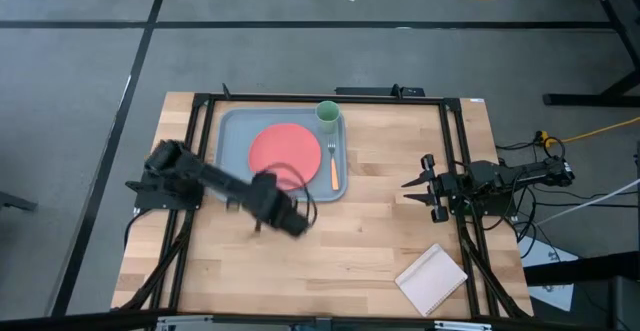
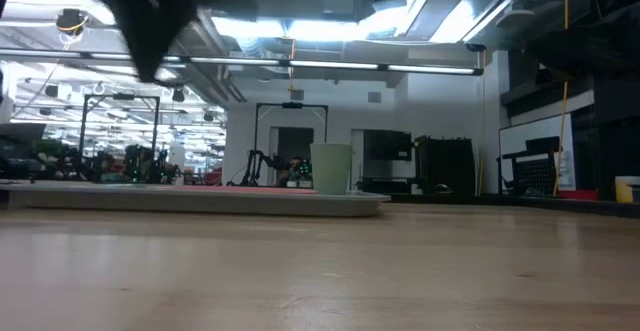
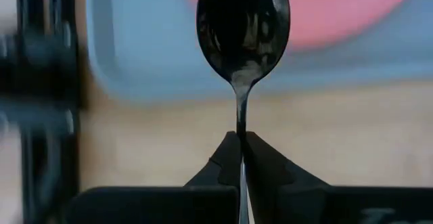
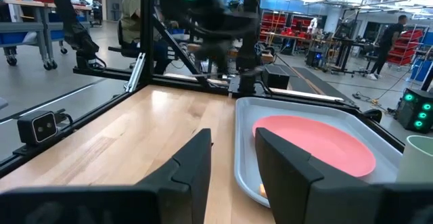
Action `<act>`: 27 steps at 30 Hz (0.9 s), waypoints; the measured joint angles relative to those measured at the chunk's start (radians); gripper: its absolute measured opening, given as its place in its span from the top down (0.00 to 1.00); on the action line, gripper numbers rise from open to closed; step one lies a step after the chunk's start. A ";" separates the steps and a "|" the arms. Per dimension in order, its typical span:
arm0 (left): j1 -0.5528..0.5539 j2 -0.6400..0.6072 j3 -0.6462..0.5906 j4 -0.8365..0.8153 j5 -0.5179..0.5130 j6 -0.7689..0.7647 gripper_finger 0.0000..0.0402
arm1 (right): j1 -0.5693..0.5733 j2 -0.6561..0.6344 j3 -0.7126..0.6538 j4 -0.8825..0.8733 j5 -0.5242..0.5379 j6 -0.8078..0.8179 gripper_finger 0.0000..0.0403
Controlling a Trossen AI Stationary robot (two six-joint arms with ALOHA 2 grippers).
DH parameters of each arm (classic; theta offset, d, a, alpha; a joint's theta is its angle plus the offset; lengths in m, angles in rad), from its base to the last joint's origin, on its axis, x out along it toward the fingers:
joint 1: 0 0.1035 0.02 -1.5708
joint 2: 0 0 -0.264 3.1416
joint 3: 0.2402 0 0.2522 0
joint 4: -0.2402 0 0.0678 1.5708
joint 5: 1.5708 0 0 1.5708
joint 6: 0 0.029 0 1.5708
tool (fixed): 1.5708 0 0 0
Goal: Pick and place plate/cup/fork/spoon on tray
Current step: Put the black spoon on the gray tray to the left of the light pink plate
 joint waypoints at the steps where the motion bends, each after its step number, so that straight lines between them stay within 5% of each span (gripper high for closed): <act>1: 0.035 -0.024 -0.024 0.002 -0.025 0.065 1.00 | 0.000 0.000 0.000 0.000 0.000 0.000 0.70; 6: 0.238 -0.198 -0.183 0.004 -0.056 0.280 1.00 | 0.000 0.001 0.000 -0.002 0.000 0.000 0.70; 14: 0.499 -0.449 -0.542 0.179 -0.038 0.358 1.00 | 0.000 0.002 0.000 -0.002 0.000 0.000 0.70; 21: 0.650 -0.472 -0.753 0.535 -0.034 0.623 1.00 | 0.000 0.002 0.000 -0.002 0.000 0.000 0.70; 27: 0.773 -0.472 -0.842 0.614 -0.033 0.746 1.00 | 0.000 0.002 0.000 -0.002 0.000 0.000 0.70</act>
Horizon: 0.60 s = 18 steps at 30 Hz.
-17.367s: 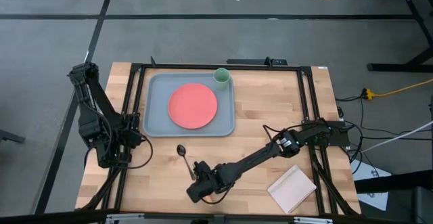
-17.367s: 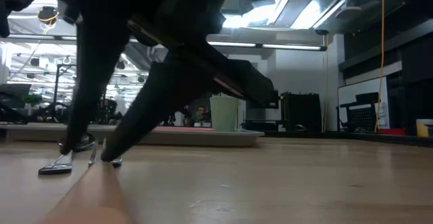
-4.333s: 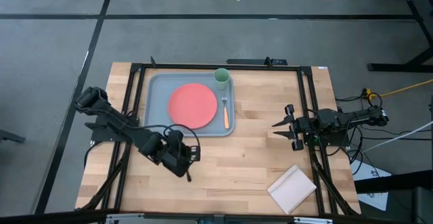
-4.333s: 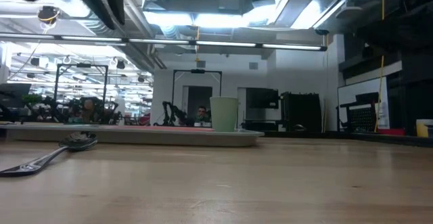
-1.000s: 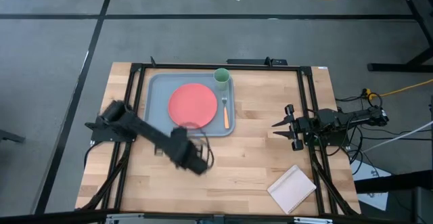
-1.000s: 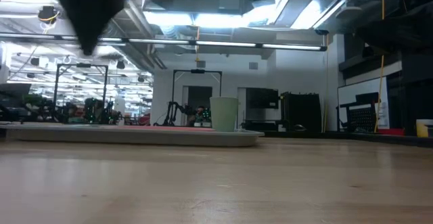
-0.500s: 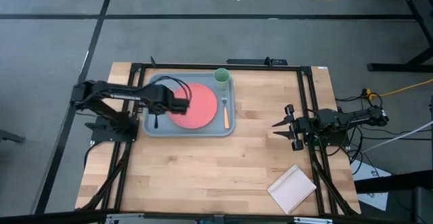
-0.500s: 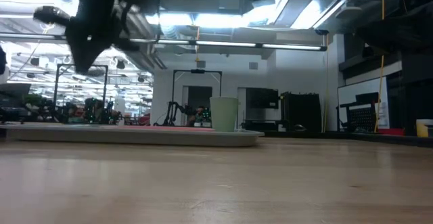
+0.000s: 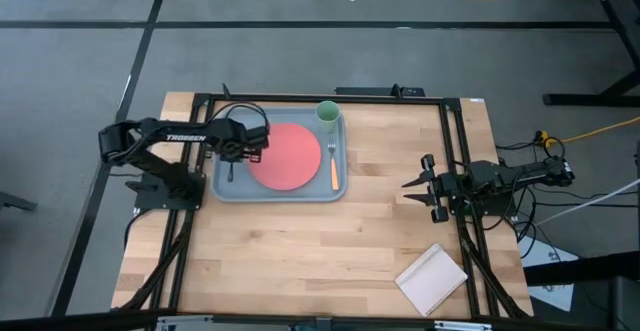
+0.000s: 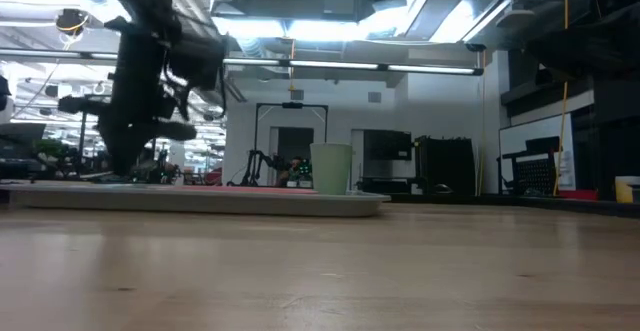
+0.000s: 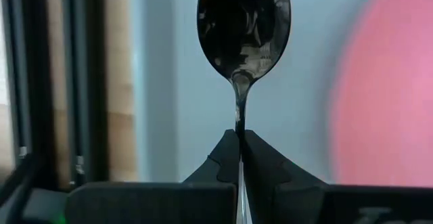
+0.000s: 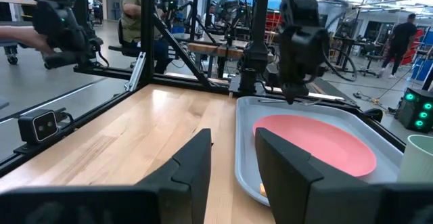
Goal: Pick and place plate/cup/fork/spoon on tray
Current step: Put the black spoon on the gray tray to the left of the light pink plate
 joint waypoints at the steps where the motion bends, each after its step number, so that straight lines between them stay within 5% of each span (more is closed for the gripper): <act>1: 0.015 0.006 -0.012 0.007 0.008 0.012 1.00 | 0.000 0.000 0.000 0.000 0.000 0.000 0.70; 18: 0.033 0.156 -0.028 0.139 0.019 0.031 0.98 | 0.000 0.000 0.000 0.000 0.000 0.000 0.70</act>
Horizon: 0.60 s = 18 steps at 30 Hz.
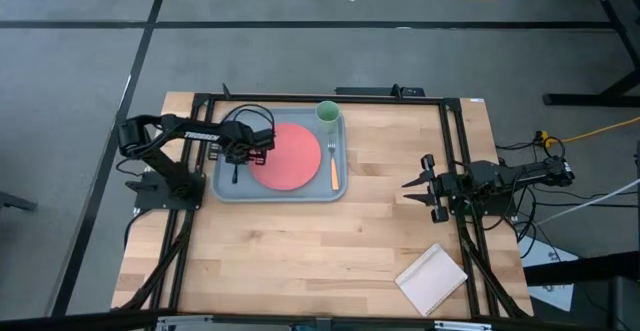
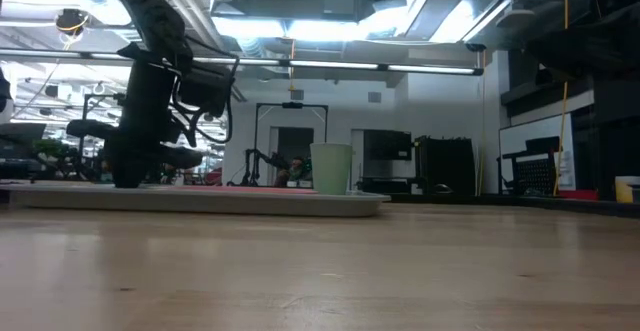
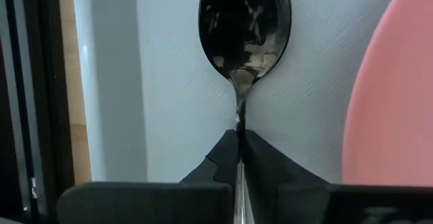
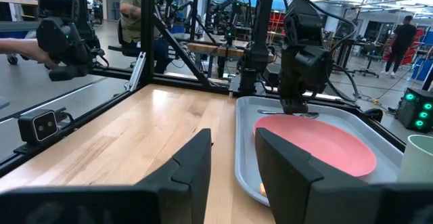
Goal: Pick and place plate/cup/fork/spoon on tray
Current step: Put the black spoon on the gray tray to the left of the light pink plate
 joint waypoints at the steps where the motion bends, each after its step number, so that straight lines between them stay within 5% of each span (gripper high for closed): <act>1: 0.000 0.000 0.000 0.000 0.000 -0.001 0.97 | 0.000 0.000 0.000 0.000 0.000 0.000 0.70; 18: 0.000 -0.009 0.000 -0.006 0.023 -0.021 0.87 | 0.000 0.000 0.000 0.000 0.000 0.000 0.70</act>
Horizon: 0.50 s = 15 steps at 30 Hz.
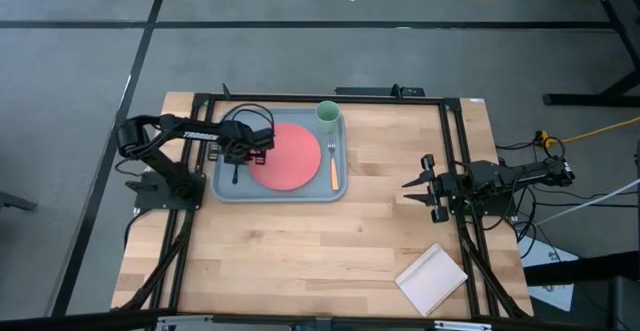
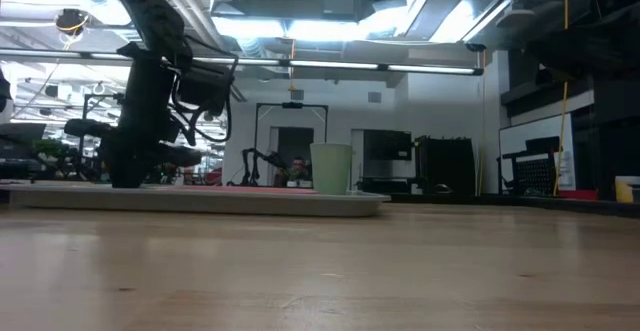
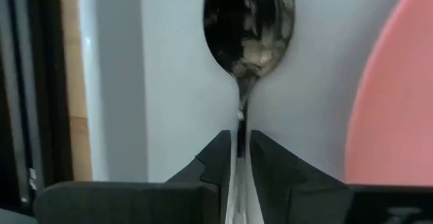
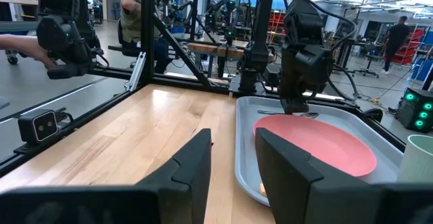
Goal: Pick and place plate/cup/fork/spoon on tray
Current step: Put the black spoon on the gray tray to the left of the light pink plate, then return to Home Position
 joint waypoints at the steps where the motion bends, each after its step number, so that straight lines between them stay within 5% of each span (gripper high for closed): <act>1: 0.000 -0.006 0.000 0.001 0.012 0.000 0.87 | 0.000 0.000 0.000 0.000 0.000 0.000 0.70; 15: -0.002 -0.173 0.000 -0.092 0.024 0.026 0.87 | 0.000 0.000 0.000 0.000 0.000 0.000 0.70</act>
